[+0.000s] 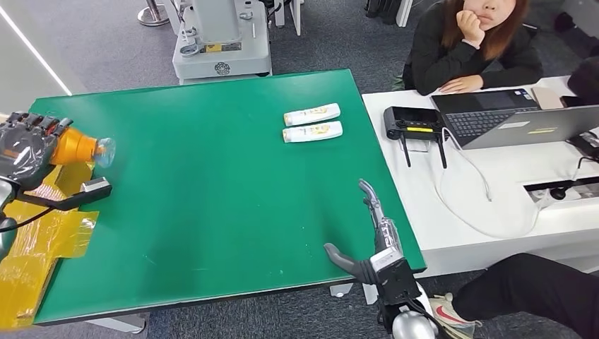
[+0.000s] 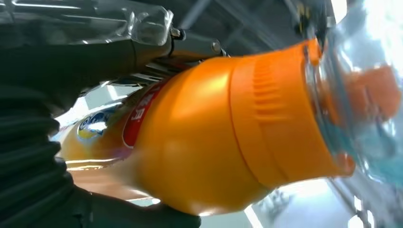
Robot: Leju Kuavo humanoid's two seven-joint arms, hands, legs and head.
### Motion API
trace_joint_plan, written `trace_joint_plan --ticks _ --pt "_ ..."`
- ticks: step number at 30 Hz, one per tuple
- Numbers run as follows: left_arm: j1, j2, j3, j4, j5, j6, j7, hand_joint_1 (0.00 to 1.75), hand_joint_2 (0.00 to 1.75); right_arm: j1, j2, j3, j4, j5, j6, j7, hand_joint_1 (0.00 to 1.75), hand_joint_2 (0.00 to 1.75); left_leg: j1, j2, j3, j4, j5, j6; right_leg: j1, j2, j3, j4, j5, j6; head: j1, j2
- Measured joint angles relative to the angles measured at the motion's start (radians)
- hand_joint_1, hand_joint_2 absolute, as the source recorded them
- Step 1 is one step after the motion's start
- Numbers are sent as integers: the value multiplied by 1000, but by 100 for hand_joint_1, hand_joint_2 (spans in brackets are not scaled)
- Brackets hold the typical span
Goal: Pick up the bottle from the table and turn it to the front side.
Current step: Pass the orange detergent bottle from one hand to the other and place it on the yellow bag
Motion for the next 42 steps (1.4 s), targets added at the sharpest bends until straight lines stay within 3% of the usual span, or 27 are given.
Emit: trace_joint_plan --ticks 7,12,17,22,26,30,36,42 --pt "164 84 105 -56 168 -203 -4 175 175 29 0 -12 -39 4 30 16 0 175 1 1 0 0 -1 -1 0 1 -1 0 -1 -1 0 0" --pt "225 141 171 -78 272 -354 -16 175 175 35 1 -16 -55 10 38 32 0 175 1 1 -1 0 -1 -1 0 1 -1 0 -1 -1 0 0" --pt "273 180 201 -104 311 -378 -16 175 175 27 4 -18 -56 23 60 45 0 175 1 1 -1 0 -1 -1 0 0 0 0 -1 -1 0 0" --pt "336 178 202 -137 314 -374 -29 175 175 7 6 -18 -52 35 72 50 0 175 1 0 -1 0 -1 -1 0 0 -1 -1 -1 -1 0 0" --pt "338 140 166 -133 298 -355 -59 175 175 -9 6 -12 -46 35 74 52 0 175 1 -2 -1 0 0 -1 0 -2 0 -1 -1 -1 0 0" --pt "284 77 85 -65 311 -319 -111 175 175 -29 6 1 -32 33 81 52 0 175 0 -2 -1 0 0 0 0 -4 0 -1 0 0 0 0" --pt "171 -64 -62 139 336 -251 -169 175 175 -50 6 17 -6 24 79 55 0 175 0 -2 -1 1 1 0 0 -4 0 -1 1 0 0 0" --pt "71 -199 -149 366 322 -214 -140 175 175 -56 6 21 10 15 59 58 0 175 0 -2 -1 1 1 0 0 -4 1 -1 1 1 1 0"
